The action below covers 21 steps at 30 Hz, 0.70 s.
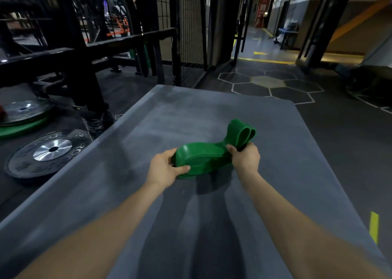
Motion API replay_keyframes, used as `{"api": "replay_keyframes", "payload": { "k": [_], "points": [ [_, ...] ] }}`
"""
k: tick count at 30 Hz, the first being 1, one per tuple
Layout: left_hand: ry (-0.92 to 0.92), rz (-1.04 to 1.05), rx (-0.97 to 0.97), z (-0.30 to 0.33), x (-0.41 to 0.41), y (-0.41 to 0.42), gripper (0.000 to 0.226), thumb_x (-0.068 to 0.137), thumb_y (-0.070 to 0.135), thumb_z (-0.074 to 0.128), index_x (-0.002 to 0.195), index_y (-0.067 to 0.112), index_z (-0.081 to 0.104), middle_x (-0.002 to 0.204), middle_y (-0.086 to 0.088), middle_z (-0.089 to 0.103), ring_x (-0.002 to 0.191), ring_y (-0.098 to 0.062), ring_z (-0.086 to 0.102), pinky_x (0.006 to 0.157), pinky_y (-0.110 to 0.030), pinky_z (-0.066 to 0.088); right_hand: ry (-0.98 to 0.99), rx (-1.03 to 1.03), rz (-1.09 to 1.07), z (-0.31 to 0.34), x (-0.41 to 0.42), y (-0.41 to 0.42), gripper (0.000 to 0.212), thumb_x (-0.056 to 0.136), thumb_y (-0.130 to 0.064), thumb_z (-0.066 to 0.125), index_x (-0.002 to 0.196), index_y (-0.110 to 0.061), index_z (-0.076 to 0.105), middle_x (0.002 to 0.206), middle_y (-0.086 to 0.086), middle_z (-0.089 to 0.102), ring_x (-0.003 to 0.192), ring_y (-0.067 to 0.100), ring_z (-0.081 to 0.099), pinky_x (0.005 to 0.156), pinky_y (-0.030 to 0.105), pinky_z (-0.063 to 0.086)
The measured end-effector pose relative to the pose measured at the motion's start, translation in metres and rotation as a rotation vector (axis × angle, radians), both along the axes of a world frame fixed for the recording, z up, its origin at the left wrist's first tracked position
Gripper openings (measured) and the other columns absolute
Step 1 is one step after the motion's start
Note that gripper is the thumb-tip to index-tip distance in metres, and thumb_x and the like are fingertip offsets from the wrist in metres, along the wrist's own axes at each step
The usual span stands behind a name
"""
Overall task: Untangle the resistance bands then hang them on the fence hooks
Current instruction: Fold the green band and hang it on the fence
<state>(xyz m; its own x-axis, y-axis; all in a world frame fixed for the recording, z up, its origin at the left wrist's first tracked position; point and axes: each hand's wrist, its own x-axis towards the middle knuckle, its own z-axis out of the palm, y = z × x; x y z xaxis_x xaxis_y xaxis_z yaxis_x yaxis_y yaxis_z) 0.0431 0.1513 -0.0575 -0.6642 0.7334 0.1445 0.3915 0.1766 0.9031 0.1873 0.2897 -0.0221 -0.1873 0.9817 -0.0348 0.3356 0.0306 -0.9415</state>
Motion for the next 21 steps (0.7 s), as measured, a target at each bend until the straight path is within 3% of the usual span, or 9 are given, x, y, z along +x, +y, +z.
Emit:
{"api": "replay_keyframes", "payload": {
  "k": [5,7,9,12,15,18,21],
  "points": [
    [0.0,-0.003,-0.015,0.032,0.003,0.002,0.045,0.062,0.002,0.083,0.105,0.007,0.07,0.089,-0.007,0.071,0.078,-0.015,0.063,0.086,-0.041,0.055,-0.013,-0.022,-0.126,0.017,0.008,-0.008,0.07,0.078,-0.024,0.074,0.123,0.009,0.033,0.132,0.026,0.037,0.116,0.039,0.045,0.092,0.039,0.041],
    [0.012,-0.012,-0.03,0.051,0.006,0.002,0.047,0.062,0.003,0.084,0.106,0.006,0.07,0.091,-0.006,0.07,0.079,-0.015,0.062,0.085,-0.036,0.055,-0.038,0.085,-0.135,0.03,0.016,-0.015,0.069,0.079,-0.021,0.073,0.125,0.008,0.03,0.134,0.025,0.03,0.12,0.04,0.038,0.094,0.04,0.036],
    [0.035,-0.036,-0.06,0.073,0.01,0.001,0.043,0.062,0.006,0.084,0.103,0.006,0.071,0.093,-0.006,0.071,0.077,-0.013,0.061,0.078,-0.027,0.052,-0.065,0.317,-0.077,0.043,0.021,-0.023,0.059,0.081,-0.016,0.071,0.124,0.003,0.036,0.131,0.02,0.032,0.119,0.037,0.035,0.091,0.038,0.035],
    [0.097,-0.074,-0.126,0.116,0.019,-0.005,0.035,0.063,0.012,0.085,0.096,0.008,0.073,0.088,-0.005,0.071,0.077,-0.013,0.062,0.069,-0.023,0.048,-0.182,0.691,0.172,0.068,0.024,-0.043,0.049,0.078,-0.007,0.067,0.123,-0.005,0.046,0.125,0.014,0.038,0.113,0.03,0.034,0.088,0.037,0.037],
    [0.207,-0.096,-0.215,0.156,0.026,-0.011,0.023,0.063,0.017,0.085,0.081,0.011,0.072,0.074,-0.005,0.069,0.065,-0.016,0.059,0.055,-0.024,0.042,-0.356,1.009,0.424,0.092,0.019,-0.064,0.06,0.069,-0.007,0.07,0.125,-0.006,0.05,0.124,0.016,0.044,0.11,0.035,0.04,0.09,0.043,0.042],
    [0.321,-0.119,-0.294,0.195,0.035,-0.027,0.02,0.063,0.017,0.084,0.071,0.013,0.067,0.066,0.001,0.062,0.061,-0.014,0.056,0.052,-0.021,0.041,-0.433,1.243,0.499,0.116,0.011,-0.084,0.059,0.062,-0.004,0.075,0.118,-0.005,0.058,0.111,0.017,0.057,0.094,0.036,0.053,0.071,0.038,0.05],
    [0.38,-0.129,-0.351,0.23,0.04,-0.053,0.026,0.063,0.02,0.084,0.056,0.02,0.059,0.052,0.007,0.05,0.049,-0.004,0.046,0.038,-0.011,0.03,-0.412,1.359,0.48,0.142,0.008,-0.103,0.039,0.072,-0.007,0.061,0.11,-0.008,0.063,0.098,0.012,0.06,0.085,0.029,0.052,0.047,0.031,0.045]
  ]
}}
